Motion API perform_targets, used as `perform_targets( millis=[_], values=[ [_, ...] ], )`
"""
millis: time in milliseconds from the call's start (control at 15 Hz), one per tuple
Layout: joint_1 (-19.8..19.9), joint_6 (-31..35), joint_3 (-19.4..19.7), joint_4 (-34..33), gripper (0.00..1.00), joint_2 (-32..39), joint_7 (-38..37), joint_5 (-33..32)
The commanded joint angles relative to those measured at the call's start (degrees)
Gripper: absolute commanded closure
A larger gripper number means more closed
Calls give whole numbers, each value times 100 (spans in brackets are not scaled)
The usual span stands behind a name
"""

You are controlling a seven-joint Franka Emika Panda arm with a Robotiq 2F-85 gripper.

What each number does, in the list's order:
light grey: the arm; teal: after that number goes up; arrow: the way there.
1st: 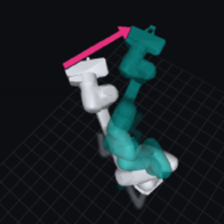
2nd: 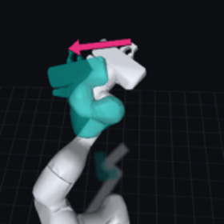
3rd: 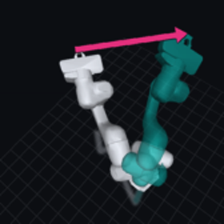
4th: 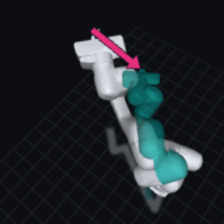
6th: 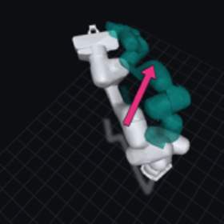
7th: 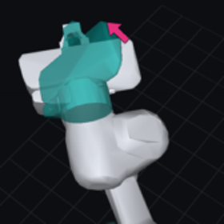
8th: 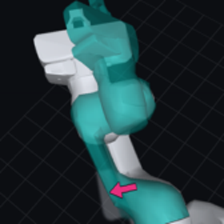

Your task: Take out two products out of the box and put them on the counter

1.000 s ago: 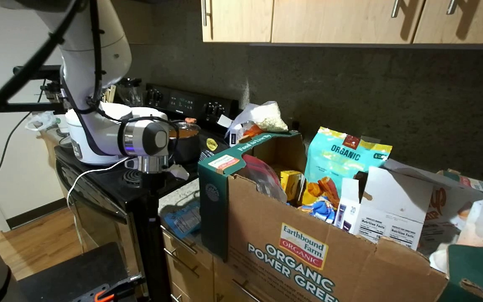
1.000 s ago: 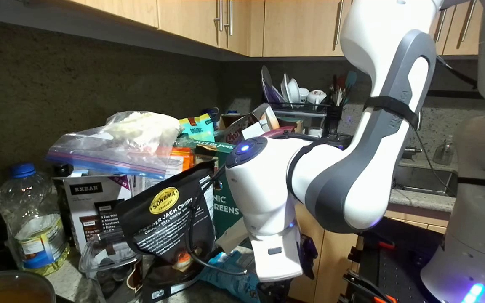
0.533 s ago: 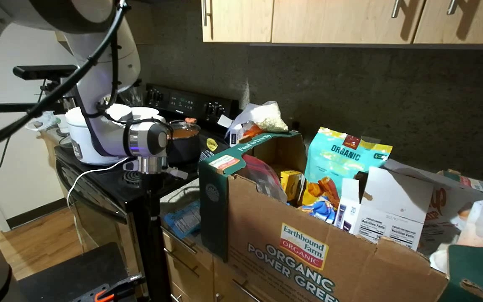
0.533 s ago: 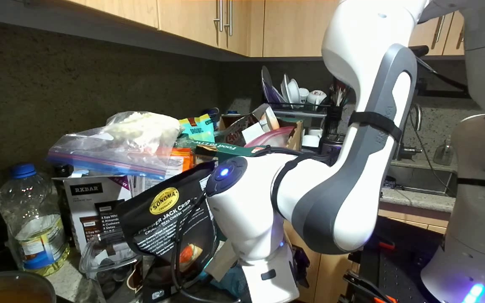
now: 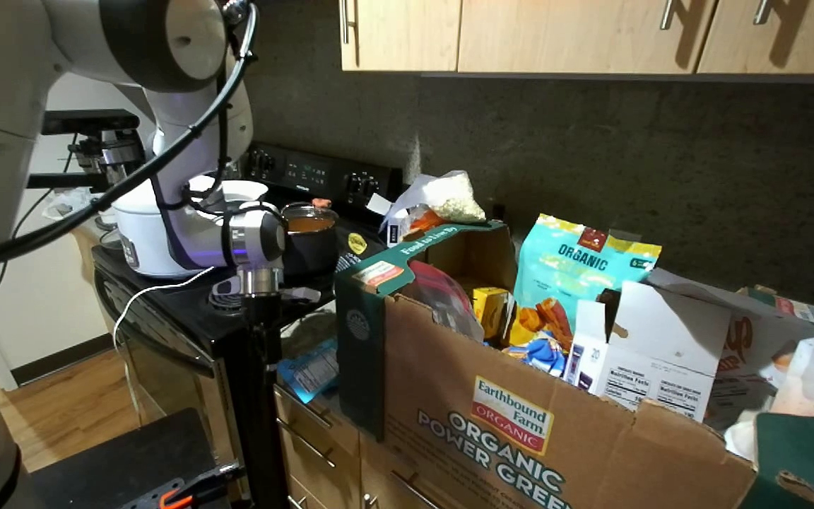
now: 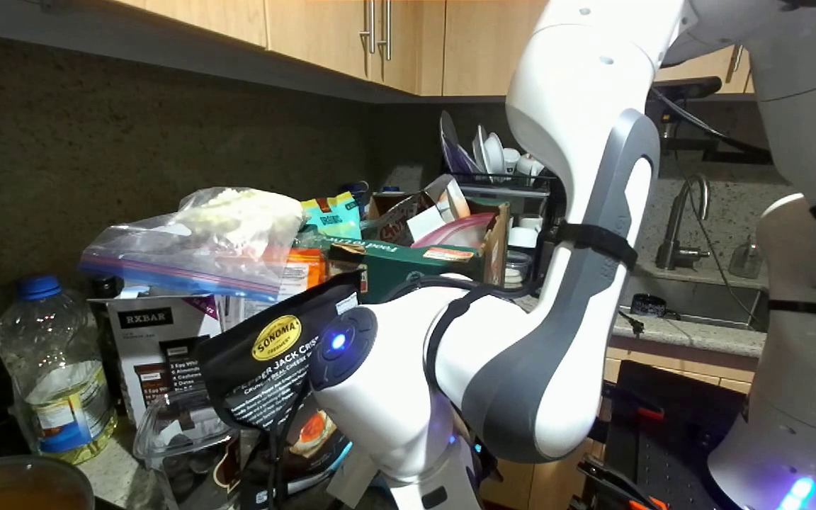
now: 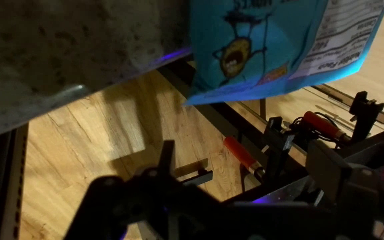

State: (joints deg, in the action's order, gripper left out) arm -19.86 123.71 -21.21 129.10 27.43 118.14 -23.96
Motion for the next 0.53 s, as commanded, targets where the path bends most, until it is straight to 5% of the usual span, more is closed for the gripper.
perform_targets(
  millis=[0,333,467],
  values=[
    [-145,-292,131,-402,0,238,-17,-303],
    [-152,-316,259,-655,1,417,-99,-562],
    [-135,-313,317,-709,26,446,-137,-608]
  ],
)
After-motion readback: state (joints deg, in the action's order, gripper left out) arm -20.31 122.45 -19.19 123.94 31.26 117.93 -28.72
